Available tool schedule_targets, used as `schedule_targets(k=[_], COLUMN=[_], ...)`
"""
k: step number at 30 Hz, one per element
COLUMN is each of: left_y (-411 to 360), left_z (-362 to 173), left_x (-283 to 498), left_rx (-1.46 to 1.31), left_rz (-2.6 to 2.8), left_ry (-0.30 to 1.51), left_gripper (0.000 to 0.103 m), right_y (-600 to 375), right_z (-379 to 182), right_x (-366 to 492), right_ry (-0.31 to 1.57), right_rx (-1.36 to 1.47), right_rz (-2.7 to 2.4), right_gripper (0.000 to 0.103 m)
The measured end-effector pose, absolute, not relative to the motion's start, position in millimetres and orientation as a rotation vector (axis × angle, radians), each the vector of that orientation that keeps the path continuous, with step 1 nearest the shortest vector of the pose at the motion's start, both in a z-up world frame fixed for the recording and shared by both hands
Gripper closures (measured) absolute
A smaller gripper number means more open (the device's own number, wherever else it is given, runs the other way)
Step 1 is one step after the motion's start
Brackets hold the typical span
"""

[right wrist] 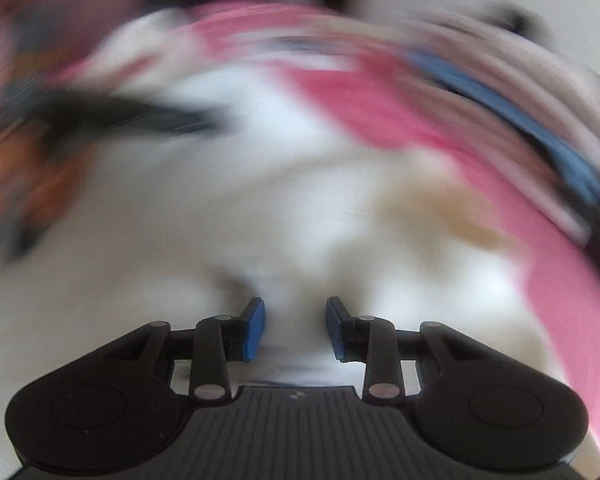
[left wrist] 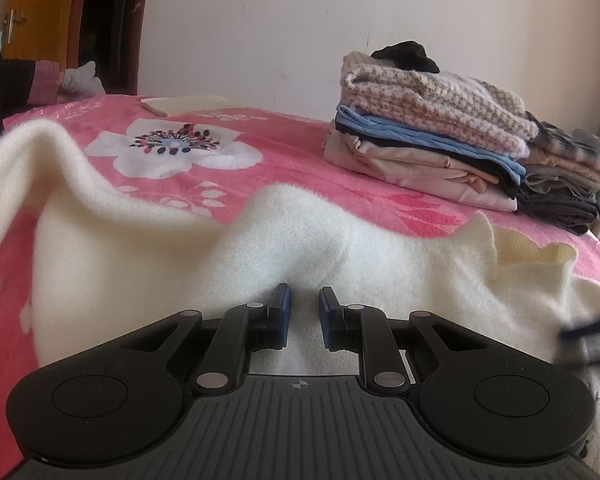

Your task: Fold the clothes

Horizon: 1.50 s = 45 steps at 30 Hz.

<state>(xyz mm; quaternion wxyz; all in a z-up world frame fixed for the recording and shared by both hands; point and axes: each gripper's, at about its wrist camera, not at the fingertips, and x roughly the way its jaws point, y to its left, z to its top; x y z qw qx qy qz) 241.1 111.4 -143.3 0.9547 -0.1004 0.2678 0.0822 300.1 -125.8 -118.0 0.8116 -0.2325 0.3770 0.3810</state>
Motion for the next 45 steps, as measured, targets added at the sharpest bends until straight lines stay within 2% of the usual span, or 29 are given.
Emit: schedule_targets(k=[1, 3, 7, 10, 14, 19, 23, 28, 31, 33, 34, 35, 36, 37, 38, 40, 43, 45], left_y=[111.4, 111.1, 109.3, 108.8, 107.3, 95.0, 80.3, 49.3, 38.0, 37.2, 38.3, 39.6, 40.4, 41.3, 42.1, 42.1, 38.0, 36.5], left_z=[-143.2, -143.1, -143.5, -143.2, -142.2, -136.2, -129.7, -133.0, -142.1, -147.5, -147.7, -147.9, -148.2, -148.4, -148.7, -149.4, -150.8, -151.1], left_x=[241.5, 241.9, 241.8, 241.4, 240.7, 233.0, 222.0, 219.6, 224.2, 225.7, 225.4, 225.2, 225.1, 225.0, 224.9, 224.8, 224.5, 224.8], left_rx=[-0.203, -0.200, -0.189, -0.186, -0.177, -0.117, -0.087, -0.016, 0.022, 0.025, 0.020, 0.015, 0.012, 0.008, 0.004, 0.004, 0.023, 0.033], left_rz=[0.167, 0.168, 0.171, 0.171, 0.158, 0.110, 0.064, -0.050, -0.048, -0.035, -0.036, -0.037, -0.037, -0.038, -0.039, -0.038, -0.030, -0.026], left_ry=[0.544, 0.544, 0.540, 0.541, 0.542, 0.529, 0.552, 0.573, 0.592, 0.597, 0.594, 0.594, 0.594, 0.595, 0.595, 0.594, 0.588, 0.588], left_gripper=[0.084, 0.084, 0.084, 0.084, 0.083, 0.068, 0.066, 0.066, 0.065, 0.065, 0.064, 0.064, 0.063, 0.063, 0.063, 0.062, 0.062, 0.062], right_y=[-139.7, -157.9, -131.2, -102.2, -102.3, -153.0, -180.8, -163.8, -162.7, -181.9, -191.6, -201.3, -210.6, -219.9, -224.5, -228.4, -240.3, -229.5], right_z=[-115.1, -111.7, -102.5, -117.7, -129.8, -99.9, -75.9, -89.1, -120.5, -124.4, -126.3, -128.1, -126.8, -125.3, -120.0, -104.5, -87.7, -96.6], right_x=[316.3, 335.6, 304.6, 302.3, 371.3, 402.4, 369.9, 305.4, 311.2, 343.2, 359.3, 375.4, 385.1, 394.6, 395.0, 387.9, 362.1, 337.4], right_ry=[0.813, 0.848, 0.777, 0.742, 0.784, 0.757, 0.760, 0.847, 0.865, 0.855, 0.848, 0.841, 0.850, 0.860, 0.849, 0.808, 0.890, 0.937], right_rx=[-0.436, -0.339, -0.395, -0.536, -0.363, -0.029, -0.146, -0.470, -0.575, -0.446, -0.380, -0.315, -0.259, -0.204, -0.193, -0.232, -0.126, -0.258], right_rz=[0.711, 0.600, 0.801, 0.822, 0.581, 0.396, 0.473, 0.734, 0.669, 0.540, 0.476, 0.412, 0.371, 0.331, 0.287, 0.238, 0.398, 0.492], right_gripper=[0.078, 0.077, 0.077, 0.079, 0.078, 0.078, 0.077, 0.078, 0.078, 0.078, 0.079, 0.087, 0.100, 0.099, 0.089, 0.090, 0.089, 0.089])
